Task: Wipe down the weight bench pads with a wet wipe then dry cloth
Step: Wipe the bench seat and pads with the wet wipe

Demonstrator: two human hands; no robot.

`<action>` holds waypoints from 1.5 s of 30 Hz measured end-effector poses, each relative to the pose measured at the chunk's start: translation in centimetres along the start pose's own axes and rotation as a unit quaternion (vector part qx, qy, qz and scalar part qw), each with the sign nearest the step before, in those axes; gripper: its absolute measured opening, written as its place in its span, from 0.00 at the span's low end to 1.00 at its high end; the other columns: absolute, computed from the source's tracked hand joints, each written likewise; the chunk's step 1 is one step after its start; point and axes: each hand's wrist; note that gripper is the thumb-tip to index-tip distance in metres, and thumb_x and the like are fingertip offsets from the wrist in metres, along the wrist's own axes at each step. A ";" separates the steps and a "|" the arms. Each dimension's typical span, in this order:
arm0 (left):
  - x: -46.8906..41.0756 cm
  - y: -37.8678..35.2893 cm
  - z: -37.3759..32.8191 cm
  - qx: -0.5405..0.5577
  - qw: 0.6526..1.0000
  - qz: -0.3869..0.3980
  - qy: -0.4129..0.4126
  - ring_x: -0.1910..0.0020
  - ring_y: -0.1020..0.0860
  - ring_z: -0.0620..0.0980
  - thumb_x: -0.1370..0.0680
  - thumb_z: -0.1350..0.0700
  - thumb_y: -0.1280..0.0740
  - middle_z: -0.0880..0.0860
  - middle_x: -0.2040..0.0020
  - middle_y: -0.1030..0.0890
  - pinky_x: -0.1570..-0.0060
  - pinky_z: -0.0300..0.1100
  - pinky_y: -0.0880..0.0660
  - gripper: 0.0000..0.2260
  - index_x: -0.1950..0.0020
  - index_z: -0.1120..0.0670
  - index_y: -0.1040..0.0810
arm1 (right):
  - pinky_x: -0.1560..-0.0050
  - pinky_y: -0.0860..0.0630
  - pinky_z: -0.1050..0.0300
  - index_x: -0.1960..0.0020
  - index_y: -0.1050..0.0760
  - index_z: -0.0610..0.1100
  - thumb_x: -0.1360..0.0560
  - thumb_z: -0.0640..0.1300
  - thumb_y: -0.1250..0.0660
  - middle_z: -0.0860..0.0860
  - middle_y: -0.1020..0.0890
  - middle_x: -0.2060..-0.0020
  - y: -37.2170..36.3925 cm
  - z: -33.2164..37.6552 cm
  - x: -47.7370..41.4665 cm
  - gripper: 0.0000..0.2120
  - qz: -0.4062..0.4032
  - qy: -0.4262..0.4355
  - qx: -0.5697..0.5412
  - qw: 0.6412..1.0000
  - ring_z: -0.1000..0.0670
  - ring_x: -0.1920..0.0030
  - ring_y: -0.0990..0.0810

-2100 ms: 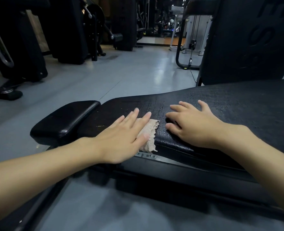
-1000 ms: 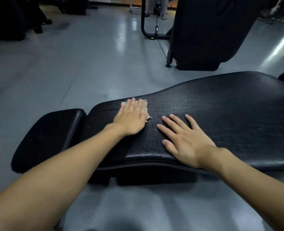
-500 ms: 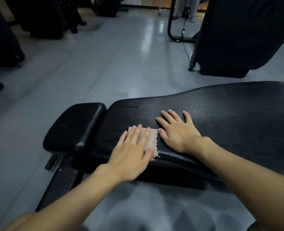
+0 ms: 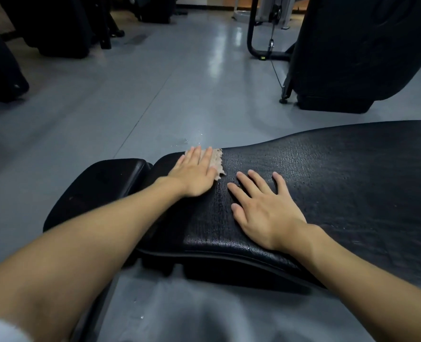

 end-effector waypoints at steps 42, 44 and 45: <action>1.2 -0.2 3.2 0.010 0.999 0.012 0.031 0.22 0.64 0.51 0.19 0.39 0.57 0.53 0.20 0.63 0.24 0.51 0.62 0.28 0.21 0.42 0.63 | 0.27 0.61 0.30 0.20 0.56 0.55 0.27 0.58 0.71 0.51 0.55 0.19 -0.2 1.6 -2.0 0.35 0.019 0.007 0.011 1.000 0.46 0.20 0.60; -1.0 0.3 3.6 0.018 0.999 0.009 0.044 0.21 0.63 0.51 0.19 0.38 0.58 0.53 0.20 0.62 0.24 0.51 0.62 0.28 0.21 0.41 0.62 | 0.27 0.61 0.30 0.20 0.56 0.55 0.26 0.58 0.71 0.51 0.55 0.19 -0.2 1.7 -2.1 0.35 0.015 0.005 0.011 1.000 0.46 0.20 0.60; -1.6 0.4 3.6 0.022 0.998 0.009 0.049 0.21 0.63 0.51 0.19 0.38 0.58 0.53 0.20 0.61 0.24 0.51 0.62 0.28 0.21 0.41 0.61 | 0.27 0.61 0.30 0.20 0.56 0.55 0.26 0.58 0.70 0.51 0.55 0.19 -0.2 1.7 -2.1 0.34 0.014 0.004 0.011 1.000 0.46 0.20 0.60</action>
Point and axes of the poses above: each hand's wrist, its own x-axis away from the middle knuckle, its own y-axis out of the back of the hand, z = x × y
